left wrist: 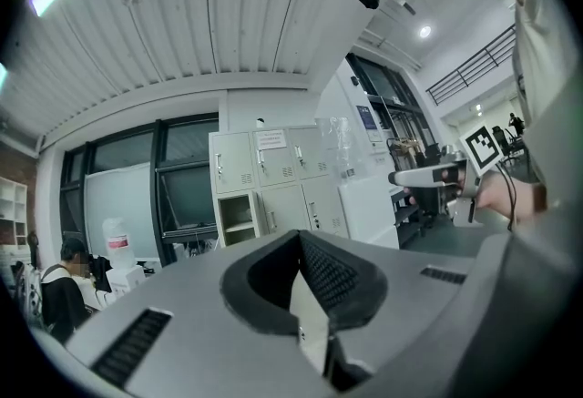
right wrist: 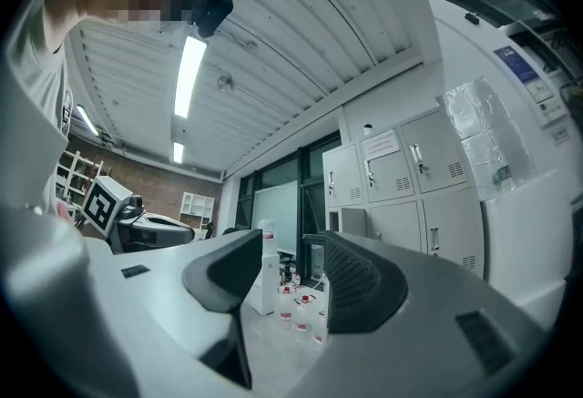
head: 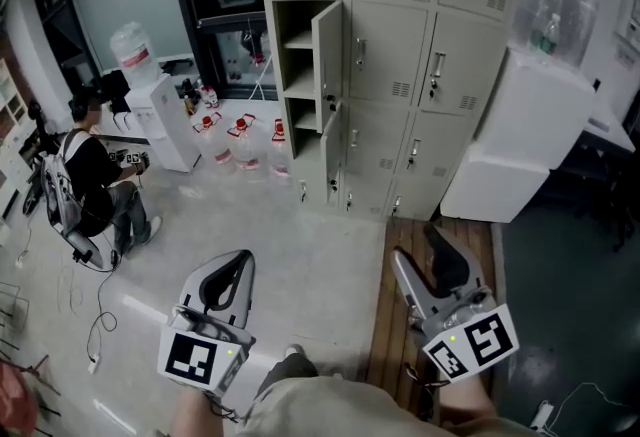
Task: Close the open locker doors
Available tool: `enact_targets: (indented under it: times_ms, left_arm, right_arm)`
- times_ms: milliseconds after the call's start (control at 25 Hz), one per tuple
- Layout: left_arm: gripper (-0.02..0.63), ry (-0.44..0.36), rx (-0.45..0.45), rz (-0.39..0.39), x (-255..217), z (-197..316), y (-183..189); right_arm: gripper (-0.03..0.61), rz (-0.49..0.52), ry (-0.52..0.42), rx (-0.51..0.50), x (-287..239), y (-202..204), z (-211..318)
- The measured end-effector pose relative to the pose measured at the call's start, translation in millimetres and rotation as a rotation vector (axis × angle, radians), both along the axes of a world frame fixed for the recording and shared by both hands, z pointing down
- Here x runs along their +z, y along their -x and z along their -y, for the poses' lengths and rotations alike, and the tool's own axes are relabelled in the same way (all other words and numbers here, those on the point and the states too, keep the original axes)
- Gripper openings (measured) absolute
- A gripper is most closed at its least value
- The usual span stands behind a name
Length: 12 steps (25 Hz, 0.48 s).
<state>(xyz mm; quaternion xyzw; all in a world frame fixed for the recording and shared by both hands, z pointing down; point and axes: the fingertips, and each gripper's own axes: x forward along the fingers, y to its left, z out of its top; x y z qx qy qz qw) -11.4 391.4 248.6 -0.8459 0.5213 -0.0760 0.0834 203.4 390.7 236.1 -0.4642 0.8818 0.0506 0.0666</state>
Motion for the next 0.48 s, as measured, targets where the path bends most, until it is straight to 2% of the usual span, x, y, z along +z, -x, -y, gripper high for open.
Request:
enact_targets:
  times_ms: [480]
  left_arm:
    - [0.006, -0.06, -0.016, -0.002, 23.7, 35.6, 5.6]
  right_arm:
    - [0.222, -0.011, -0.037, -0.015, 26.7, 3.9, 37.5]
